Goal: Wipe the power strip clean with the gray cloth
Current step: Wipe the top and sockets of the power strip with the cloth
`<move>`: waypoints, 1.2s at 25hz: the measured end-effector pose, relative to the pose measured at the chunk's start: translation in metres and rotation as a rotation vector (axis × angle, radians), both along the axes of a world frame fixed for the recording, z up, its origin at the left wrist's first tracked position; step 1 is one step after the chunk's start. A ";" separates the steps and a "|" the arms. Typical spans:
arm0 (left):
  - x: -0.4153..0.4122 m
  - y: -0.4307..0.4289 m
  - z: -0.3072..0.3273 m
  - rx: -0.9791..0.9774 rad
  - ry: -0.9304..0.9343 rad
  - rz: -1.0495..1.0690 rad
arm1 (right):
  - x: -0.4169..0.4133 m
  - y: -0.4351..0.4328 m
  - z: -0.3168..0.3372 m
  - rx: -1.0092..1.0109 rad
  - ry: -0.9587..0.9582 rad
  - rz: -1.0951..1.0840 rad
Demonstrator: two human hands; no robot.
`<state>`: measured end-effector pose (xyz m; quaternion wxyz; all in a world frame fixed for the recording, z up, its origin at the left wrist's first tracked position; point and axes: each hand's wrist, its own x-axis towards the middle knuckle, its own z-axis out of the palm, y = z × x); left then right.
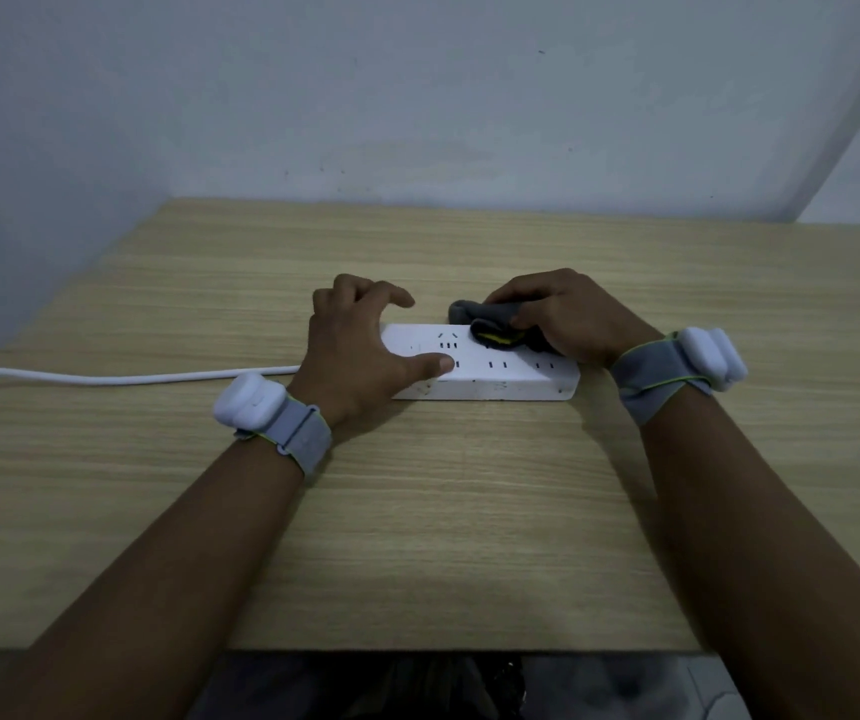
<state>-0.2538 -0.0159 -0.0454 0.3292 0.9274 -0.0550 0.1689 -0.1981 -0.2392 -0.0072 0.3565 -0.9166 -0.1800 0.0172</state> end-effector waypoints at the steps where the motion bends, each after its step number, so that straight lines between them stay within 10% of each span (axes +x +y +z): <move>1: 0.001 0.002 0.000 -0.006 0.042 0.020 | 0.000 0.008 -0.001 -0.025 -0.013 0.025; 13: 0.013 0.047 0.010 -0.444 0.275 -0.111 | 0.003 0.042 -0.005 -0.123 -0.085 0.141; 30: 0.006 0.058 -0.001 -0.285 0.152 -0.177 | -0.001 0.106 0.003 -0.028 -0.044 0.324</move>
